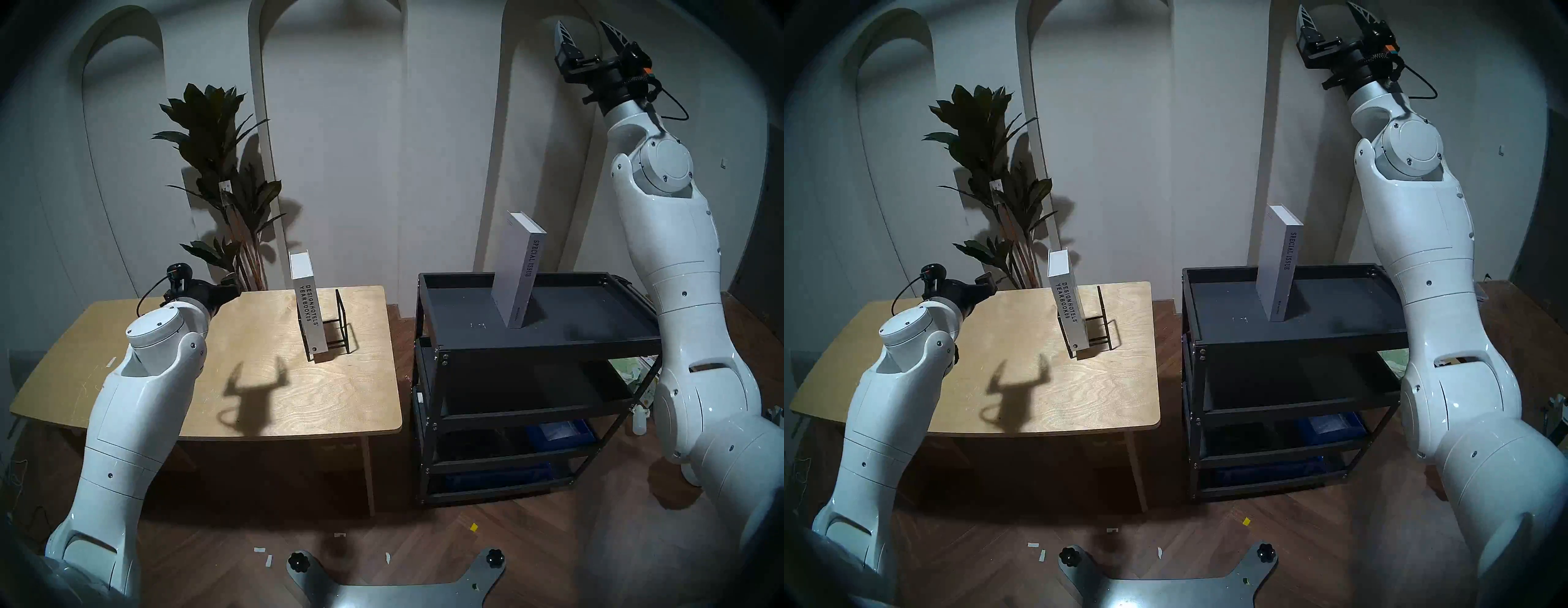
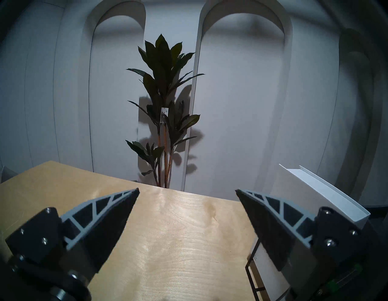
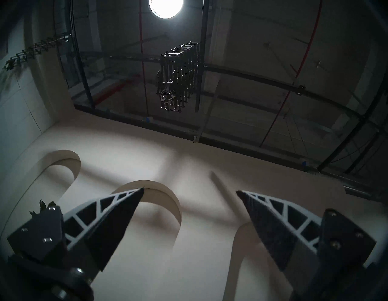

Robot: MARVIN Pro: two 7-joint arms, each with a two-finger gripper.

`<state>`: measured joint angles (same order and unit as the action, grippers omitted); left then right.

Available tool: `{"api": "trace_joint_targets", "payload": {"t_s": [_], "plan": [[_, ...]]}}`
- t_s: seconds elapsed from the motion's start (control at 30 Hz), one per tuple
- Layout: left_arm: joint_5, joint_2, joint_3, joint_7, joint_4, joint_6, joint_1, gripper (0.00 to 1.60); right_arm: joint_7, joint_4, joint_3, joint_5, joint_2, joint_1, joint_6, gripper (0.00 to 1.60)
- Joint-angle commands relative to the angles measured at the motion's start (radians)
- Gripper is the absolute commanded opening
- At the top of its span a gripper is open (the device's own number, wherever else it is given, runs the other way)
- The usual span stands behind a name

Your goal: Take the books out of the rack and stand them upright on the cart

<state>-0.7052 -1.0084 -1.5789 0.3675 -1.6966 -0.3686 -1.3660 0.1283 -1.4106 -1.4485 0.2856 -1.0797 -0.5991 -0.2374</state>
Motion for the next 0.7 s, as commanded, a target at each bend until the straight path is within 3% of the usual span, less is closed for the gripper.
{"api": "trace_joint_targets", "payload": {"t_s": [0.0,0.3,0.67], "plan": [[0.011,0.015,-0.017,-0.017,-0.031,0.039,0.003,1.60,-0.094,-0.118,-0.068,-0.047,0.049,-0.051,0.034,1.60],[0.023,0.017,0.001,-0.052,-0.057,0.059,-0.014,1.60,-0.199,-0.225,-0.152,-0.068,0.063,-0.191,0.143,1.60],[0.033,0.019,0.018,-0.097,-0.095,0.089,-0.026,1.60,-0.305,-0.334,-0.196,-0.070,0.029,-0.340,0.330,1.60]]}}
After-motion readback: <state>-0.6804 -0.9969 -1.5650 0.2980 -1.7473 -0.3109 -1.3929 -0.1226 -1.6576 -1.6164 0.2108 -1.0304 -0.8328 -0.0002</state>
